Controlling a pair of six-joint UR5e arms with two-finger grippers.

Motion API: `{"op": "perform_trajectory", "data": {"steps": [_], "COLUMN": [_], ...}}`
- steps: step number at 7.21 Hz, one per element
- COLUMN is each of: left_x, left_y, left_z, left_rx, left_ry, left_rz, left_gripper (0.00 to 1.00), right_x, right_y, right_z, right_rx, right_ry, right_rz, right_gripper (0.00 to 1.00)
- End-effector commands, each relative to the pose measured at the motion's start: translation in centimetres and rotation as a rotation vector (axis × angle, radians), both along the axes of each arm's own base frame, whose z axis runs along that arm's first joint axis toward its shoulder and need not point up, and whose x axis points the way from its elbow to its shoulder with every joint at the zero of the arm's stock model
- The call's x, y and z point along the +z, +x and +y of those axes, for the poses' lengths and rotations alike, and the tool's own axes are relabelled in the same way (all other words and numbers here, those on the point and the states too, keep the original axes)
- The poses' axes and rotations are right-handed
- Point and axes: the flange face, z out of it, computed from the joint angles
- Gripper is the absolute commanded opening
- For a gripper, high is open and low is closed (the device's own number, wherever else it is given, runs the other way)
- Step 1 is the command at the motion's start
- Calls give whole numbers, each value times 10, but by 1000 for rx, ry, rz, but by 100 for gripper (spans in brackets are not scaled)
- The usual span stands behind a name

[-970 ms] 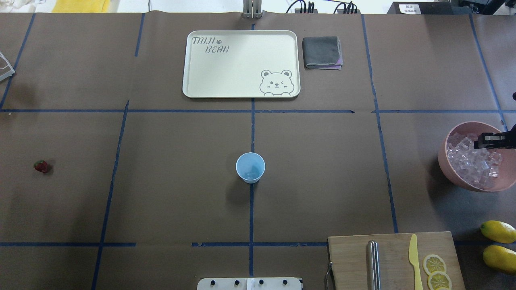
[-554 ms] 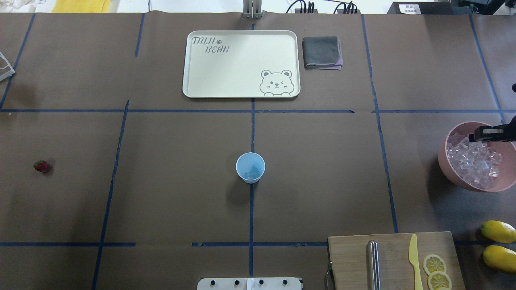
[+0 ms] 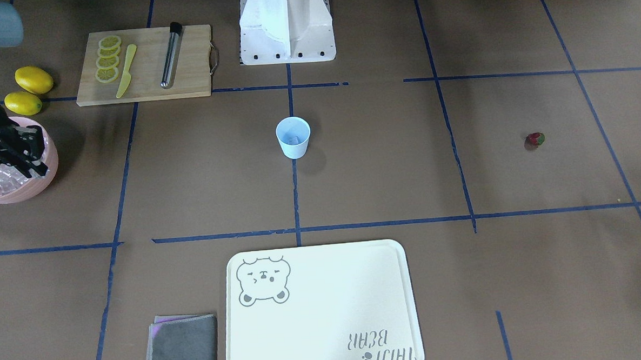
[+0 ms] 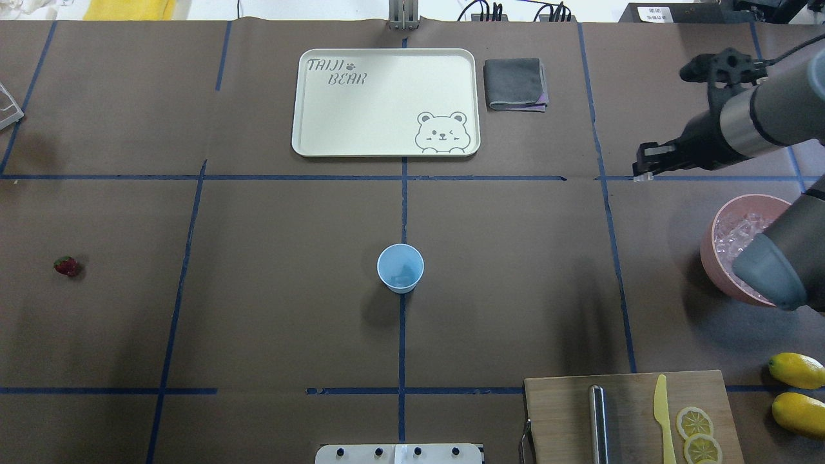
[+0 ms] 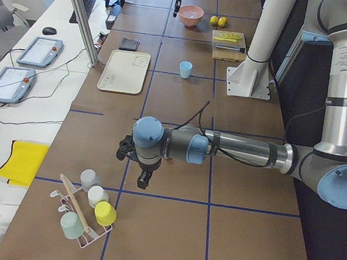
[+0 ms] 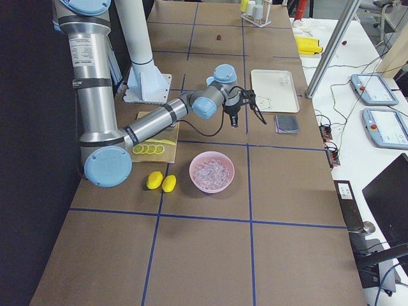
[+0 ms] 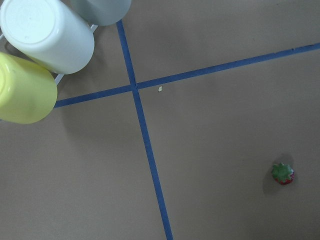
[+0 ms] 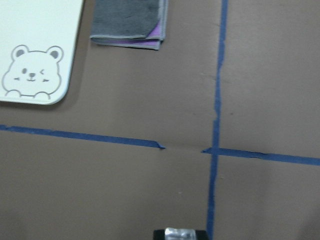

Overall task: Put ice and strawberries in cup
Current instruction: 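Carry the ice cube with the right gripper over the cup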

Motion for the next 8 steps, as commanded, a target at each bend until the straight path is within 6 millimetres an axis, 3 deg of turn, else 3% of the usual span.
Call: {"op": "perform_trajectory", "data": {"steps": [1, 3, 4, 5, 6, 8], "left_x": [0, 0, 0, 0, 0, 0], "left_y": [0, 0, 0, 0, 0, 0], "left_z": [0, 0, 0, 0, 0, 0], "left_rx": [0, 0, 0, 0, 0, 0], "left_ry": [2, 0, 0, 0, 0, 0], "left_rz": [0, 0, 0, 0, 0, 0], "left_gripper": [100, 100, 100, 100, 100, 100], "right_x": [-68, -138, -160, -173, -183, -207], "right_y": [-67, -137, -158, -178, -211, -300], "right_z": [14, 41, 52, 68, 93, 113], "right_rx": [-68, -98, -120, -106, -81, -22], "right_ry": [101, 130, 116, 90, 104, 60], "right_rz": [-29, 32, 55, 42, 53, 93], "right_gripper": [0, 0, 0, 0, 0, 0]}}
